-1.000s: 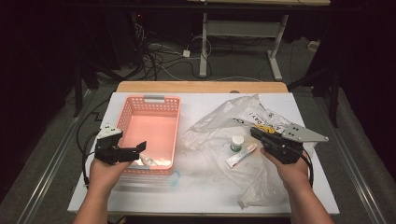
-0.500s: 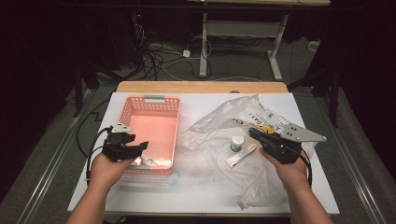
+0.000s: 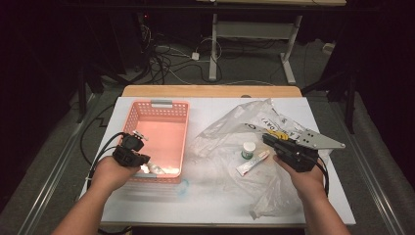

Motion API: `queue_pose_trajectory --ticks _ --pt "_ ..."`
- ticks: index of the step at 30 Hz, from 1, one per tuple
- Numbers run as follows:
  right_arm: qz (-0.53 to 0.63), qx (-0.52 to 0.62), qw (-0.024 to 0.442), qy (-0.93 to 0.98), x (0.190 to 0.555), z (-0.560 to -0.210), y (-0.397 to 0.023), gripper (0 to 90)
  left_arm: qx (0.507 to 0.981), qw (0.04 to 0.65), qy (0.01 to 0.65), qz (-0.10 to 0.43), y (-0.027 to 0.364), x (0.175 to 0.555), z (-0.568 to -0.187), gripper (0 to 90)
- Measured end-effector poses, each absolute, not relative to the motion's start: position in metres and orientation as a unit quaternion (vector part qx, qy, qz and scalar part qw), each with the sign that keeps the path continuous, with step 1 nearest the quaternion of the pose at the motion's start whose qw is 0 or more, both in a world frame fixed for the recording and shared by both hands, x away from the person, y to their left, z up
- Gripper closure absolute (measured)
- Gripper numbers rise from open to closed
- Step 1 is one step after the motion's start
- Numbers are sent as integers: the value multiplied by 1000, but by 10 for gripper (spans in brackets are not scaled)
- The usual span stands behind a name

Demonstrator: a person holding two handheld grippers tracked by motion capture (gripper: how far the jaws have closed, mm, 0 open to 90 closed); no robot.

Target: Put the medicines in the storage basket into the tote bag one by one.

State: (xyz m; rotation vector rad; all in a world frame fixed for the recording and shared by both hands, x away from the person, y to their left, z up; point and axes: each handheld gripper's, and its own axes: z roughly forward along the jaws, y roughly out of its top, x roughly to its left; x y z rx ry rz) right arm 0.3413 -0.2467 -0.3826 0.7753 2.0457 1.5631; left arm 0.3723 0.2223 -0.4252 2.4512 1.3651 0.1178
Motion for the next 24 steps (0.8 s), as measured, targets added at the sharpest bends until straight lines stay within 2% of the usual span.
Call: queue_pose_trajectory --ticks 14,24 --pt "567 281 224 741 340 -382 -246 900 872 113 475 -12 218 387 -430 879" --pt "567 282 224 741 340 -382 -246 900 885 111 453 -2 192 401 -428 878"
